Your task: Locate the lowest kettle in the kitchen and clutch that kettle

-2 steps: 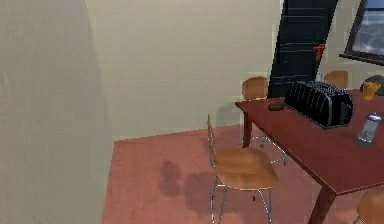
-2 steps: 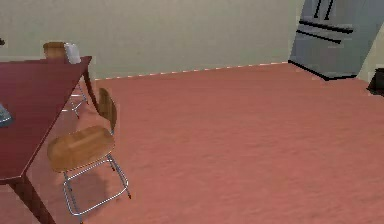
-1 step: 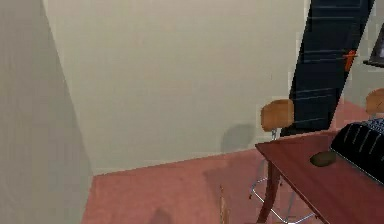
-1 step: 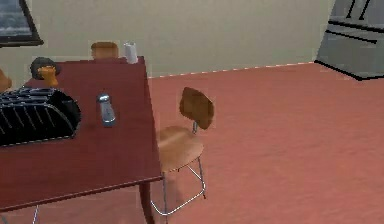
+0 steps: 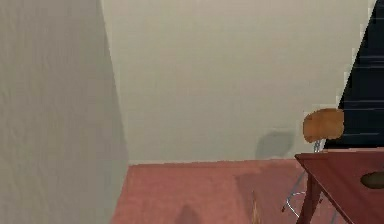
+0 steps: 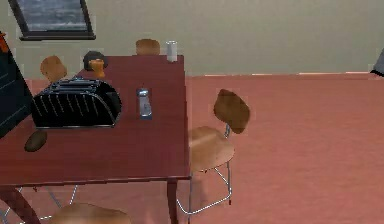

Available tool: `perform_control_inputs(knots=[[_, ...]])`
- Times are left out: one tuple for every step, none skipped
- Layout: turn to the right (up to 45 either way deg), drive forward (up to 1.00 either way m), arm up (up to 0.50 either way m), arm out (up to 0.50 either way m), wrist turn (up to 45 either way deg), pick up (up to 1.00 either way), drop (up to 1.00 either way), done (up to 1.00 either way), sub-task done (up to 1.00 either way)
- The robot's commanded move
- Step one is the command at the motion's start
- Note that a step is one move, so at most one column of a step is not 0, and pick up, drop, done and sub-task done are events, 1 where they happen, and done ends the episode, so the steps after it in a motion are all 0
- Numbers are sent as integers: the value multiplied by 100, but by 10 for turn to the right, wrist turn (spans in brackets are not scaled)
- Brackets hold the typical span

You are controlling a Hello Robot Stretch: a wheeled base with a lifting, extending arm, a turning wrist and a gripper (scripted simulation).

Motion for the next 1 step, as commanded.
perform_control_inputs(knots=[[-30, 0, 0, 0, 0, 0, 0, 0, 0]])
